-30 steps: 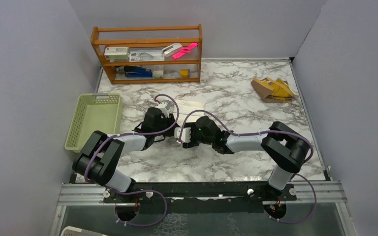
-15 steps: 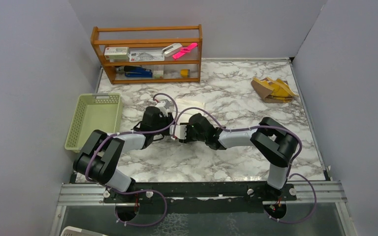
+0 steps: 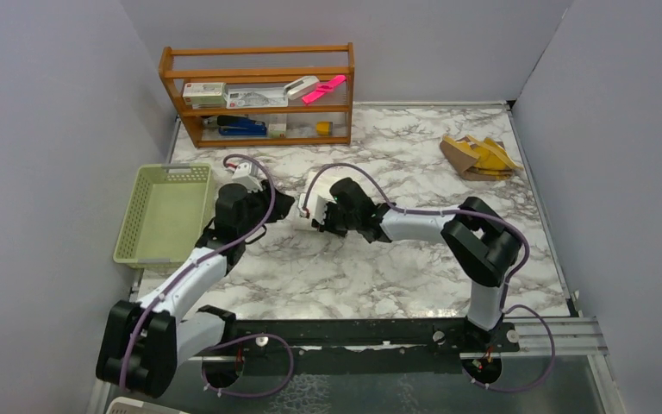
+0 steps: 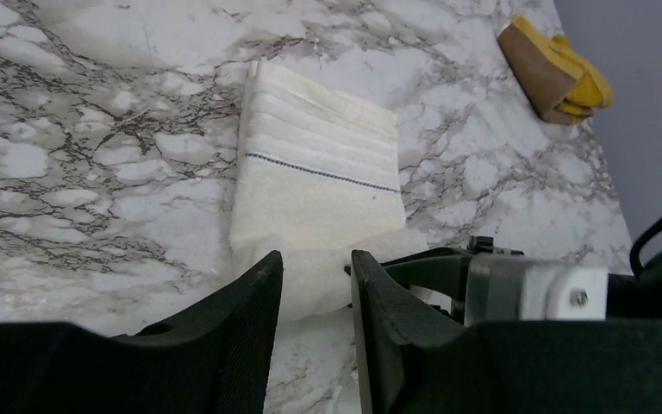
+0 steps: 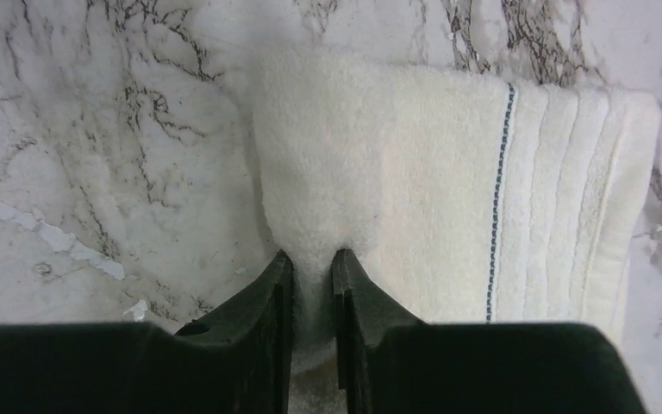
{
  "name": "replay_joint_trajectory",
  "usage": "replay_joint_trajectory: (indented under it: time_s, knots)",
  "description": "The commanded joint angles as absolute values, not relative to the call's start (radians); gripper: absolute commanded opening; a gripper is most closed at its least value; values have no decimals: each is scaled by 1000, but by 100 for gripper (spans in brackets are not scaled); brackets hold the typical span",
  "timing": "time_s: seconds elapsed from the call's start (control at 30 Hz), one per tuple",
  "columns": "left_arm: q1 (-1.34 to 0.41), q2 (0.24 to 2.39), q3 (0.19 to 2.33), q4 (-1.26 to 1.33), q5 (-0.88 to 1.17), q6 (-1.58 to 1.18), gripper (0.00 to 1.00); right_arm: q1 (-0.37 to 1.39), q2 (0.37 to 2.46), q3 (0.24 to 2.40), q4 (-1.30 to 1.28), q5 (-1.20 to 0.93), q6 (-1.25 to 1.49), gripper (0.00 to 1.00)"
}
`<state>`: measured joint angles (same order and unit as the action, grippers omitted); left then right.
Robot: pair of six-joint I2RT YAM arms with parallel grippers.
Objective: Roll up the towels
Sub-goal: Roll the towel at the center of the board.
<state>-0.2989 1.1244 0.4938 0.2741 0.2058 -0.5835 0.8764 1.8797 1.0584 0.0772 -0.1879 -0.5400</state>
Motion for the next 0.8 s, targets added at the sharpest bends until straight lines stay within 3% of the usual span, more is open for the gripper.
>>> replay_joint_trajectory:
  time_s: [0.0, 0.1, 0.3, 0.47, 0.77]
  knots:
    - [-289, 1000, 439, 220, 153, -654, 39, 851, 1894, 1122, -61, -370, -306, 11]
    - [-288, 947, 424, 199, 181, -652, 39, 830, 1885, 1153, -112, -510, -174, 6]
    - [-290, 886, 393, 193, 285, -653, 39, 739, 1861, 1124, -99, -818, 52, 7]
    - [-291, 861, 342, 238, 341, -692, 40, 642, 1957, 1126, -73, -1053, 202, 9]
    - [-314, 883, 318, 263, 375, -692, 40, 618, 2137, 1219, -87, -1195, 303, 11]
